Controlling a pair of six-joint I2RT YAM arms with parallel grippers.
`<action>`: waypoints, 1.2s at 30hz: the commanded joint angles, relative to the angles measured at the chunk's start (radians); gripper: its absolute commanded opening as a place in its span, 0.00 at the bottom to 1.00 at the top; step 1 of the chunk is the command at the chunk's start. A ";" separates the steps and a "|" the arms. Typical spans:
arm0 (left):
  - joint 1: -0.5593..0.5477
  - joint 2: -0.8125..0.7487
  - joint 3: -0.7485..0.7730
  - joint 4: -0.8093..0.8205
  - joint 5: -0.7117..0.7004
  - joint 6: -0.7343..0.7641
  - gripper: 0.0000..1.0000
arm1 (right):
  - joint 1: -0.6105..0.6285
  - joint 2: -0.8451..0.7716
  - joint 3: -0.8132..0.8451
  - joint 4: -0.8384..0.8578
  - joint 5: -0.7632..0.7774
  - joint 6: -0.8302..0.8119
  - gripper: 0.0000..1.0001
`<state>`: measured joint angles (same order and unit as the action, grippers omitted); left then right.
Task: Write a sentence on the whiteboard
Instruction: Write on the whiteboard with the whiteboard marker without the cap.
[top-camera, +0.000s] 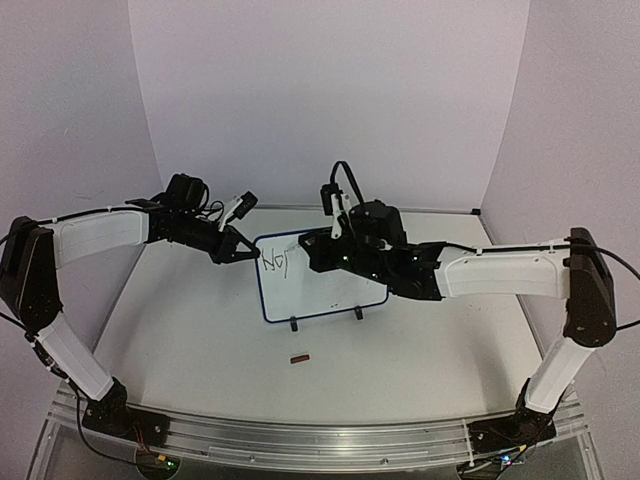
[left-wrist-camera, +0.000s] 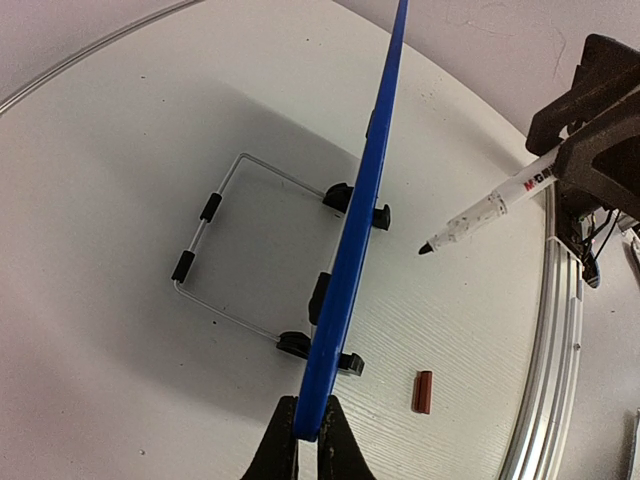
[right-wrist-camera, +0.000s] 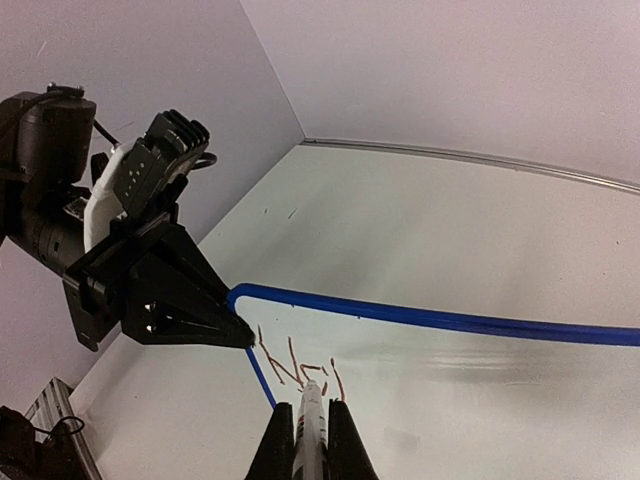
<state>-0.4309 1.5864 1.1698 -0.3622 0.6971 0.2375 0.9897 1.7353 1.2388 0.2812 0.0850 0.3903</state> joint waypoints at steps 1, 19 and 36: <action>-0.002 -0.003 -0.006 0.000 -0.070 0.030 0.00 | 0.005 0.037 0.055 0.038 0.022 -0.021 0.00; -0.002 -0.002 -0.006 -0.001 -0.070 0.032 0.00 | 0.006 0.087 0.073 0.042 0.103 -0.020 0.00; -0.003 0.001 -0.006 0.000 -0.068 0.030 0.00 | 0.006 0.046 0.005 0.025 0.152 -0.007 0.00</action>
<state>-0.4313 1.5864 1.1698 -0.3614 0.6960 0.2371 0.9985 1.8008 1.2567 0.2977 0.1947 0.3767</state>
